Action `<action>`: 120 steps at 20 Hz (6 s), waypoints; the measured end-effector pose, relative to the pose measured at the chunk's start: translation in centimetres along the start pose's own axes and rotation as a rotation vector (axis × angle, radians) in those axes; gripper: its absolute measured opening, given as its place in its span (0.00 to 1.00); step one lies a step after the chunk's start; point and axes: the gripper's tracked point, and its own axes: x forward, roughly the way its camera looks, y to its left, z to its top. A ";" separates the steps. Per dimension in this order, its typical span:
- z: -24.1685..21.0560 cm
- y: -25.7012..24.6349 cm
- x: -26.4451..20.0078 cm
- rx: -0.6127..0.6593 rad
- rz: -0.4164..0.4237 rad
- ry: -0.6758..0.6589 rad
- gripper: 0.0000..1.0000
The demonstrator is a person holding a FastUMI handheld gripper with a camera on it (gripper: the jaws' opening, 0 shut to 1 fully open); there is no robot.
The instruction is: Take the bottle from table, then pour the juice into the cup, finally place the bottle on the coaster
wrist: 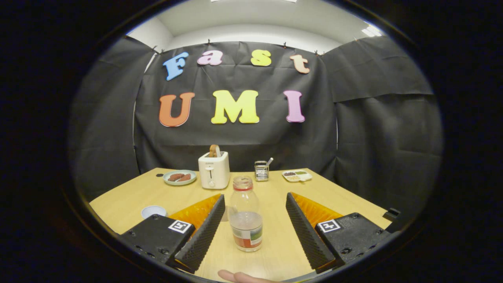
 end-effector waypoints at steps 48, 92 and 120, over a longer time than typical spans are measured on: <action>0.2 6.1 4.0 -0.499 0.046 0.008 0.79; 1.5 11.7 6.2 -1.670 -0.109 -0.142 0.79; 3.0 13.2 5.3 -1.837 -0.152 -0.213 0.79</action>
